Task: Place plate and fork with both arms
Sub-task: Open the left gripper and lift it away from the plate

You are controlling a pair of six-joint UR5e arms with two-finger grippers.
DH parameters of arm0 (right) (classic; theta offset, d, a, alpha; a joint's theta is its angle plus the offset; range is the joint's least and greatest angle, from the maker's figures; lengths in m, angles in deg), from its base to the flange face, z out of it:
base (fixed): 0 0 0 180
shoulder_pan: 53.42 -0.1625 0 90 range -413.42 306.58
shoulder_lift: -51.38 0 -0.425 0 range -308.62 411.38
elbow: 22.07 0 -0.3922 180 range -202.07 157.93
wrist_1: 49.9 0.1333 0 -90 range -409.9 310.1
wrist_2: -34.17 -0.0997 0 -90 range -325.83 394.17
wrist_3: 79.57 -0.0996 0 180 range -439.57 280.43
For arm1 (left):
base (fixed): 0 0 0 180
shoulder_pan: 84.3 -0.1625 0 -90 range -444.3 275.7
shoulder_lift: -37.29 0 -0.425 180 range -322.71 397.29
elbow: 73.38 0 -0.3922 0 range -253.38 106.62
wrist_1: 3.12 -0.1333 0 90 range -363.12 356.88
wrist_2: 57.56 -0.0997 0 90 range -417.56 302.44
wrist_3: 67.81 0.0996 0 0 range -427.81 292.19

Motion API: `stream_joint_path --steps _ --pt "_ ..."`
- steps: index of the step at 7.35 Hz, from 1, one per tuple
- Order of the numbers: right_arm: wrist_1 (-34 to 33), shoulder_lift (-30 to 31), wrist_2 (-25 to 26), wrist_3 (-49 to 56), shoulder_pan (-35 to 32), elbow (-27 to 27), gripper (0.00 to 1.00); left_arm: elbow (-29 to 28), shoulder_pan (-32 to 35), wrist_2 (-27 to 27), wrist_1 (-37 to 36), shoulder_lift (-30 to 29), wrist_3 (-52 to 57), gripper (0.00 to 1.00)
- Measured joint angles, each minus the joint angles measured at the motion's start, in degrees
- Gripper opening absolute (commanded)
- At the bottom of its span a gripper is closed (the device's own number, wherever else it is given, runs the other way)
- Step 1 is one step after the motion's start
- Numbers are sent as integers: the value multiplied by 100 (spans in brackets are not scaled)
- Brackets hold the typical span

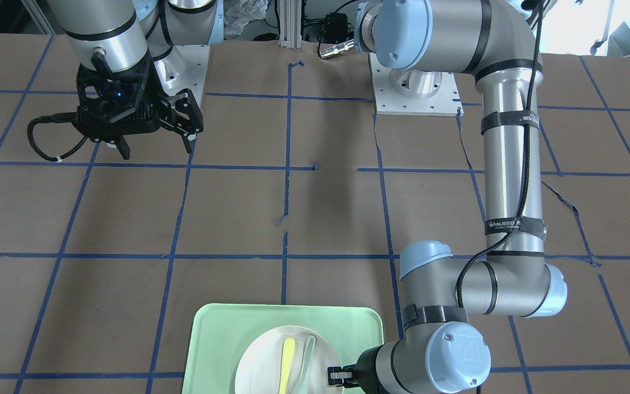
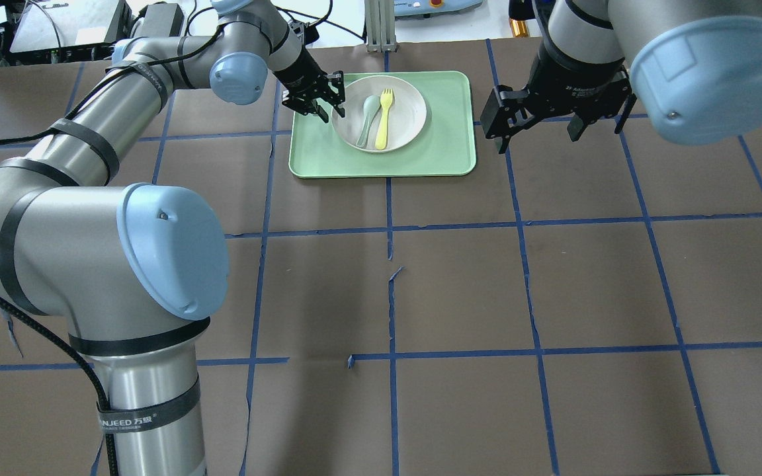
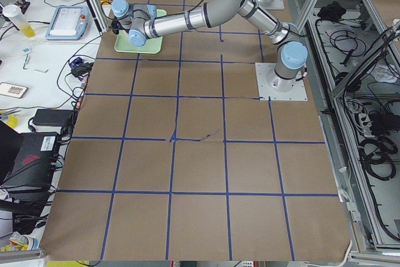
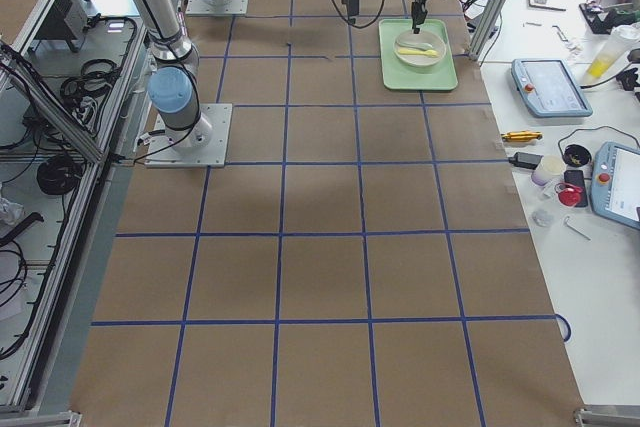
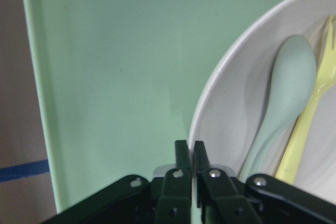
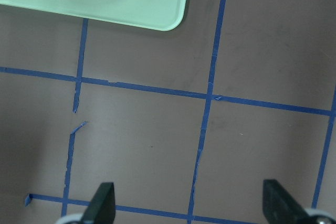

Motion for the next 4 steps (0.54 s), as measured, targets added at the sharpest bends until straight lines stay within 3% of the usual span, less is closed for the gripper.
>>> stream_joint_path --steps 2,4 --pt "0 -1 -5 8 0 0 100 750 -71 -154 -413 619 54 100" --pt "0 -1 -10 13 0 0 100 1770 -249 -681 -430 1633 283 100"
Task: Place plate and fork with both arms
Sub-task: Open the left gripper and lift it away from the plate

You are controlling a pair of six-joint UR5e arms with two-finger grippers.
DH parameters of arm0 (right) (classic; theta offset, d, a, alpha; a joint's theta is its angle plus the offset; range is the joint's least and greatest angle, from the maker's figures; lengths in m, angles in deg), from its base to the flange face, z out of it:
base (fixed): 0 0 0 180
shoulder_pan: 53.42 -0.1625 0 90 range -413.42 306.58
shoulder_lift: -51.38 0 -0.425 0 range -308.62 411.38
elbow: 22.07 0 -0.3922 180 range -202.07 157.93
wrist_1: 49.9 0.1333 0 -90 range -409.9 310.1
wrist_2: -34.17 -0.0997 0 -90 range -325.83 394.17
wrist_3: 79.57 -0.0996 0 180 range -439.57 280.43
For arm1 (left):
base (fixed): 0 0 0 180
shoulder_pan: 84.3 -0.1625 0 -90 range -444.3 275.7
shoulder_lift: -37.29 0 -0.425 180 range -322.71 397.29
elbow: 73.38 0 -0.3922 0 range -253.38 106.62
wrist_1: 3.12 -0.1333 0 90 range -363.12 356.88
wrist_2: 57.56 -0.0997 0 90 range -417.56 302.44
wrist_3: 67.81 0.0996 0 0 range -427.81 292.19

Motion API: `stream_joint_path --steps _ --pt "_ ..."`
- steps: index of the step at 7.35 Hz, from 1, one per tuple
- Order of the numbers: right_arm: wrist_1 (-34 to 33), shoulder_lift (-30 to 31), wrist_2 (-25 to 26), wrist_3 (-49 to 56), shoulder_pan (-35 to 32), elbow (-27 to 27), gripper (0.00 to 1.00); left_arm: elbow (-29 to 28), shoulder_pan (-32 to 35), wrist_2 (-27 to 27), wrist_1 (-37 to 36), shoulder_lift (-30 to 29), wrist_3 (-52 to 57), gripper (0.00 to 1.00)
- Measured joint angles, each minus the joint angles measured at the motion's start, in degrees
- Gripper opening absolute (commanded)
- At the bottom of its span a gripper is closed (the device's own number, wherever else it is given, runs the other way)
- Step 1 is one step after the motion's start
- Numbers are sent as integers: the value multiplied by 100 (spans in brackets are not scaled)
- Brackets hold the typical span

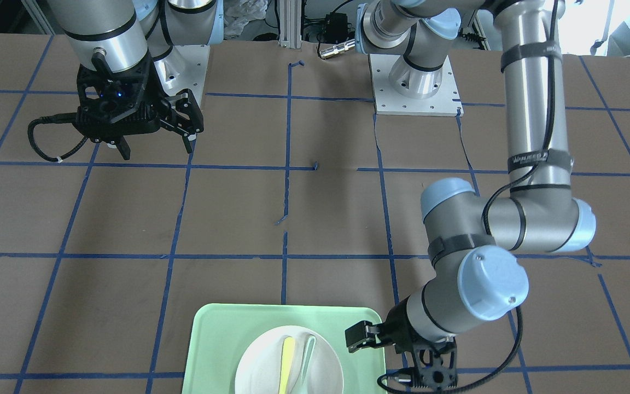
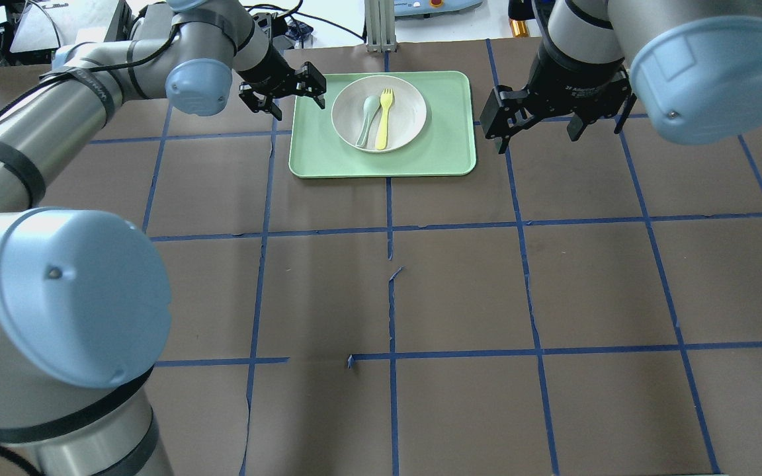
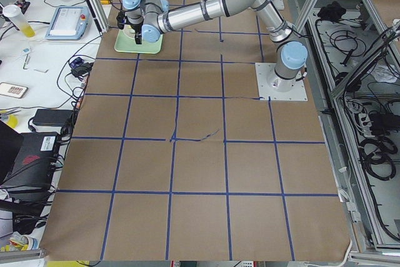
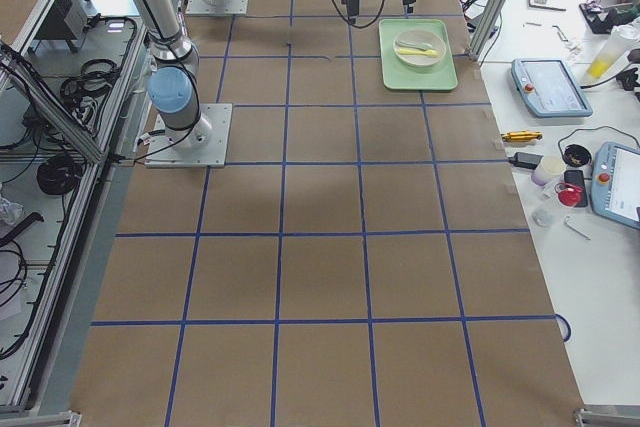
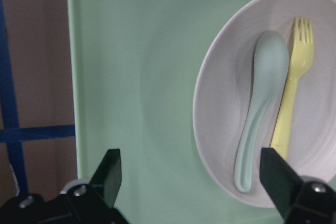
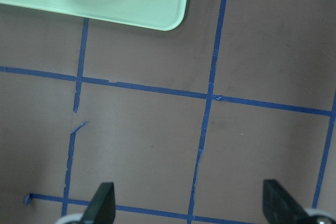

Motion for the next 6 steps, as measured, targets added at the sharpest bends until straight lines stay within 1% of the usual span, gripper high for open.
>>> stream_joint_path --steps 1,2,3,4,6 --pt "0 0 -4 -3 0 -2 100 596 -30 -461 0 619 82 100" --pt "0 0 -6 -5 0 -5 100 1087 -23 -770 27 1221 91 100" --pt "0 0 -5 -4 0 -7 100 1440 -7 -899 146 1803 -10 100" --pt "0 2 -1 -2 0 -8 100 1618 19 -959 439 2306 -154 100" --pt "0 8 1 -5 0 -9 100 1565 101 -996 1449 3062 -247 100"
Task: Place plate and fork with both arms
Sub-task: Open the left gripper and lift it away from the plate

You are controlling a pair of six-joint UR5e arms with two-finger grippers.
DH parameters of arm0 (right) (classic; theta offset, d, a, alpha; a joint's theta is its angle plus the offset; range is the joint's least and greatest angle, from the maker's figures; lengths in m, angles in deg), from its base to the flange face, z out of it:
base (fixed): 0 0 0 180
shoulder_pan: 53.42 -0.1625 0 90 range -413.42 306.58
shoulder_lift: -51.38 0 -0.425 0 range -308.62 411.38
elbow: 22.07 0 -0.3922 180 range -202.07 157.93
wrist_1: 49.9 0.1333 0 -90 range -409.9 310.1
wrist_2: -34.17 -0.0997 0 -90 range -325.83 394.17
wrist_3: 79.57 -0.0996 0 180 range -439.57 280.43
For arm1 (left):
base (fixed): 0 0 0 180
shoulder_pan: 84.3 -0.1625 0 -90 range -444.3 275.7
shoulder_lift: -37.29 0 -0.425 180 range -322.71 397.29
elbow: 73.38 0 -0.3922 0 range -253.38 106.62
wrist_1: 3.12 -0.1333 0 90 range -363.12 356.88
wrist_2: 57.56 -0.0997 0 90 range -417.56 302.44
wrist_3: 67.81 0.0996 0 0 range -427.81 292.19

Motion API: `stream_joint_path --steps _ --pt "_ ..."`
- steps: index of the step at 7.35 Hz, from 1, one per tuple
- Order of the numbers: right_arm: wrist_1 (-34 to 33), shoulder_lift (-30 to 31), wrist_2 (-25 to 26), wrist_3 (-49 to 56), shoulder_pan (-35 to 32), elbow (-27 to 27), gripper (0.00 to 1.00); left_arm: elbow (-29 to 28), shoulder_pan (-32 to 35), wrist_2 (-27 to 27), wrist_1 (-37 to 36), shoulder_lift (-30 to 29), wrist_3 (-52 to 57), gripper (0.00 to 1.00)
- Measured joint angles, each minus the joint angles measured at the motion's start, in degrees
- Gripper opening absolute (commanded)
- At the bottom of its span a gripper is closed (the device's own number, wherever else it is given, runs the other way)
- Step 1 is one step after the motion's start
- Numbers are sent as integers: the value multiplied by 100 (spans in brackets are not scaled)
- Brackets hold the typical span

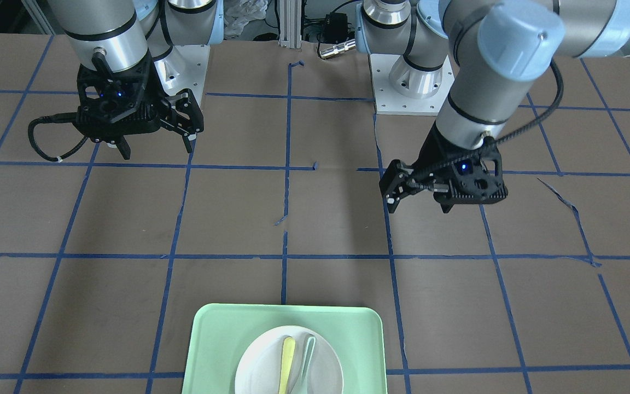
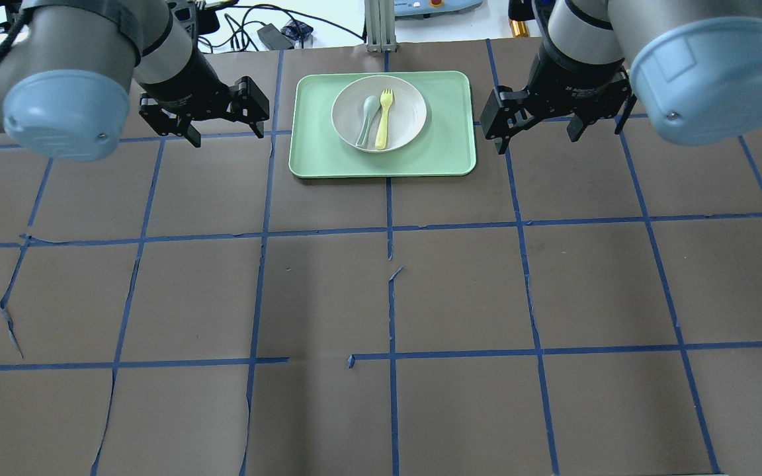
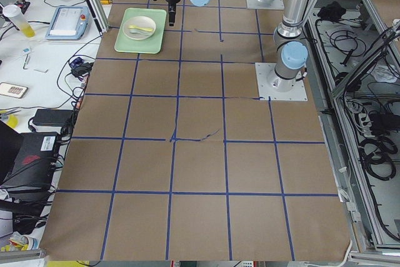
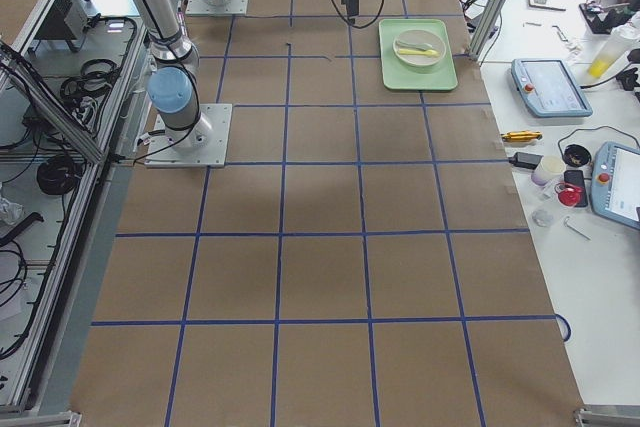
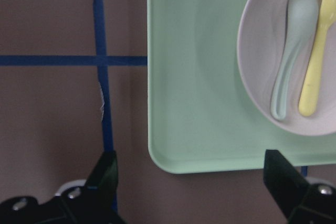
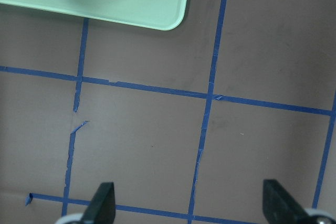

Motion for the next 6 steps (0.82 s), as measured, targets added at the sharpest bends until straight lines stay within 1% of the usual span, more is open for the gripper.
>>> stream_joint_path --steps 1,3,6 --pt "0 0 0 -3 0 0 100 -102 35 -57 380 223 16 100" --pt "-2 1 48 -3 0 -18 100 -218 96 -275 826 468 36 100" --pt "-194 -9 87 10 -26 -73 100 -231 127 -336 1122 572 34 100"
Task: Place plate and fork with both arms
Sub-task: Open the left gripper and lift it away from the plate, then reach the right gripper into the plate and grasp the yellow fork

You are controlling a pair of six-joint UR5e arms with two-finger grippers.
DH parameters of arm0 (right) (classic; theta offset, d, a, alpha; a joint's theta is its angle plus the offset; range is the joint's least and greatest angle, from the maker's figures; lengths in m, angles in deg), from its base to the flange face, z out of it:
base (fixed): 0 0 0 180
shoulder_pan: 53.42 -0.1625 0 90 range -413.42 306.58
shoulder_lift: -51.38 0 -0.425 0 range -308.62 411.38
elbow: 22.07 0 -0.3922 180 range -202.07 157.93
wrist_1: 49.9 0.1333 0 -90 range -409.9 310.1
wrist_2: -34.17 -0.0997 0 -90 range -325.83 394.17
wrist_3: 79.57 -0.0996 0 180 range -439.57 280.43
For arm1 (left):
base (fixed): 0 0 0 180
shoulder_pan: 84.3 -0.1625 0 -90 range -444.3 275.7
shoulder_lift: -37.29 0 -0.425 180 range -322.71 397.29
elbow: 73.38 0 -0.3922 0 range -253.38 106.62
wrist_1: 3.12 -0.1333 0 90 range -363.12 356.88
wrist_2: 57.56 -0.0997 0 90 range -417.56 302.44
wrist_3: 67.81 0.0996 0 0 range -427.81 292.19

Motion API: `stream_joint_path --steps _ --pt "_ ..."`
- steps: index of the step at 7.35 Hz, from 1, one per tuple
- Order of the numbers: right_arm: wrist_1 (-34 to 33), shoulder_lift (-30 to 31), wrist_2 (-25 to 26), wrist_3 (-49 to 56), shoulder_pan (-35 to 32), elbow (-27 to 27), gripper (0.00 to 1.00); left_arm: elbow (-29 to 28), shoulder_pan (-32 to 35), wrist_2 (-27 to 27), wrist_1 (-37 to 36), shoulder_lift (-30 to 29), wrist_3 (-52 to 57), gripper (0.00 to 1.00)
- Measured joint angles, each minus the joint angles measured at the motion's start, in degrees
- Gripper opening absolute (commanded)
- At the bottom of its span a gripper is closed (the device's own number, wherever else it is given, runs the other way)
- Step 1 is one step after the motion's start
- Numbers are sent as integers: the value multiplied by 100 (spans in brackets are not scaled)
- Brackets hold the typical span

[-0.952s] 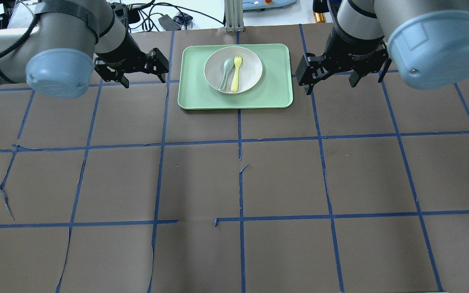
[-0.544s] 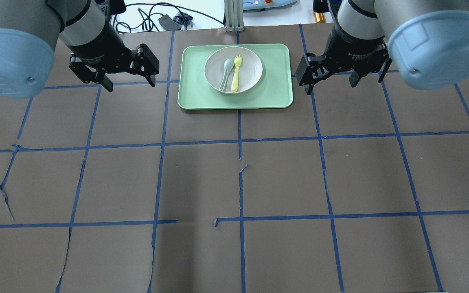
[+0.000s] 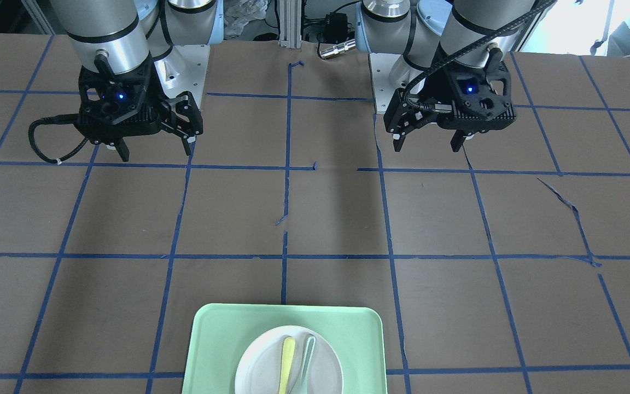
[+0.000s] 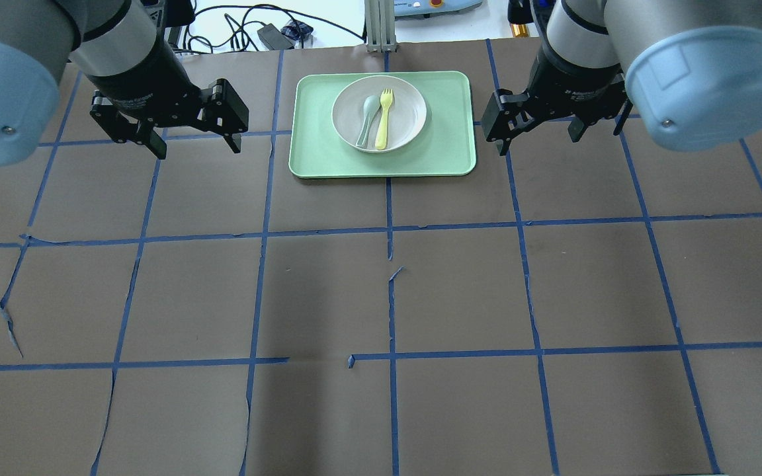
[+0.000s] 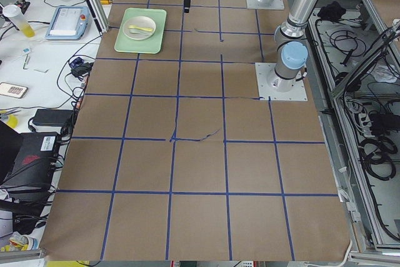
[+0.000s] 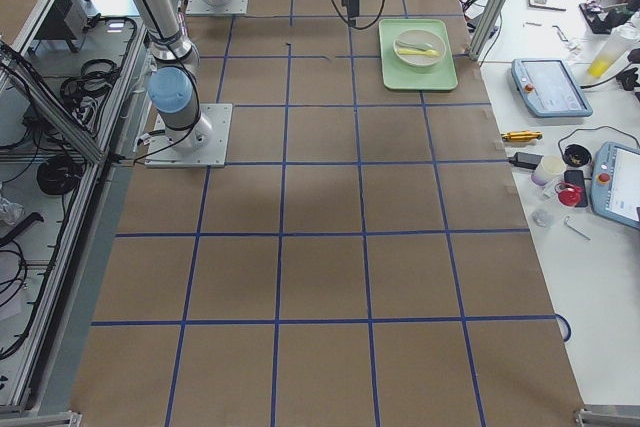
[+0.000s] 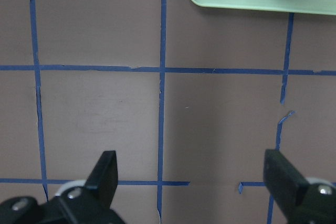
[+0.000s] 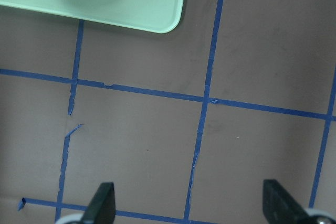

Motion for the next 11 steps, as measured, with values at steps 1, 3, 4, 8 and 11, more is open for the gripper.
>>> stream_joint_path --steps 1,3,4,8,11 --pt "-160 -81 -21 -79 -19 20 100 -3 5 0 51 2 -4 100" --pt "-736 -703 31 -472 -257 264 100 -11 13 0 73 -32 -1 100" --pt "-883 -1239 54 -610 -398 636 100 -11 17 0 73 -39 -1 100" --pt "-1426 -3649 62 -2142 -851 2458 100 -6 19 2 65 -77 -78 100" --pt "-1556 -4556 175 -2573 -958 3220 87 12 21 -10 64 -58 -96 100"
